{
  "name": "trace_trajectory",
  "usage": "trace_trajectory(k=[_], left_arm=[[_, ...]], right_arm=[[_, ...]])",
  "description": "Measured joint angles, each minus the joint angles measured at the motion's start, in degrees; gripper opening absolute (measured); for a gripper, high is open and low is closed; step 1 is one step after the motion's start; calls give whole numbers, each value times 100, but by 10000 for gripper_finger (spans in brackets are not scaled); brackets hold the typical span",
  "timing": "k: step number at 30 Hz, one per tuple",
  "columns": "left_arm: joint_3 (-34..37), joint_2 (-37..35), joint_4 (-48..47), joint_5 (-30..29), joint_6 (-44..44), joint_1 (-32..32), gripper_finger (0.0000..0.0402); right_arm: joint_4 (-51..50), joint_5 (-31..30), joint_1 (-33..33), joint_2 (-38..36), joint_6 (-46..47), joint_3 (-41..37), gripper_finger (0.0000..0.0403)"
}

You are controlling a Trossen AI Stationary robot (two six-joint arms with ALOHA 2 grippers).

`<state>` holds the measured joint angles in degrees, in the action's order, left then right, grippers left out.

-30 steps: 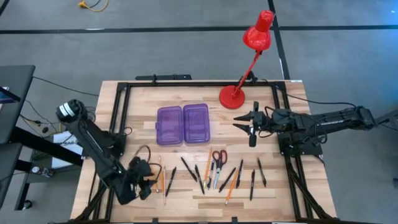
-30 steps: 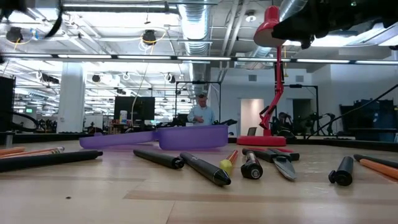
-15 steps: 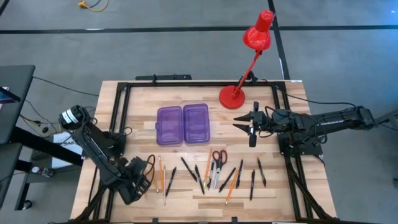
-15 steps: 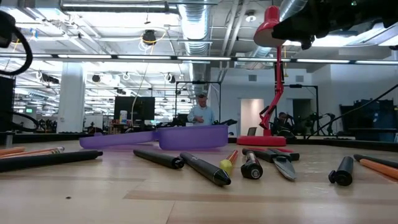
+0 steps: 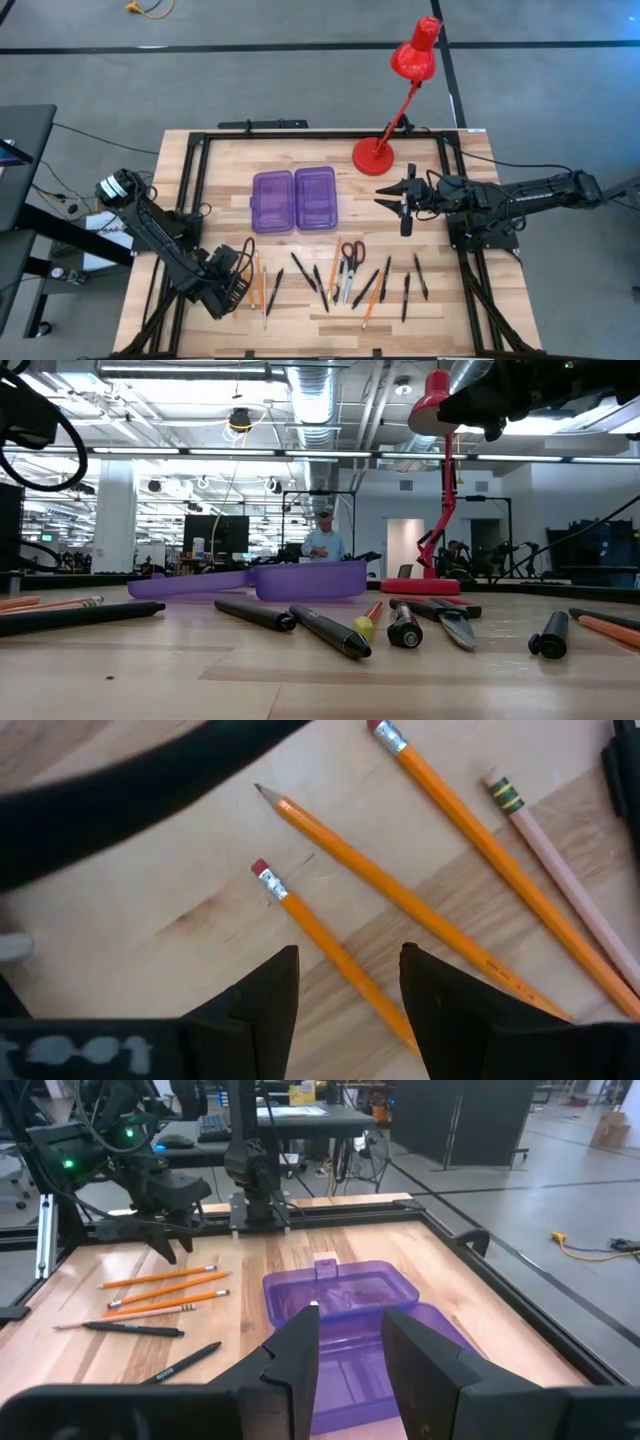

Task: Pick & place school supplies into a supply box
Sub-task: Put the orange pencil into the violet supply box

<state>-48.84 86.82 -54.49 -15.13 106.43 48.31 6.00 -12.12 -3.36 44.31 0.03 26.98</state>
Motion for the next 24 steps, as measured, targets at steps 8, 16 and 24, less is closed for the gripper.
trace_trajectory(k=[8, 16, 24], left_arm=[[315, 151, 704, 245, -75, -2, 162], [523, 151, 1146, 386, -114, -4, 162], [696, 134, 1432, 471, 54, -4, 161]], right_arm=[[-5, 2, 0, -2, 0, 0, 107], [-46, 2, 0, -2, 0, -4, 107], [-54, 2, 0, -2, 0, -4, 107]])
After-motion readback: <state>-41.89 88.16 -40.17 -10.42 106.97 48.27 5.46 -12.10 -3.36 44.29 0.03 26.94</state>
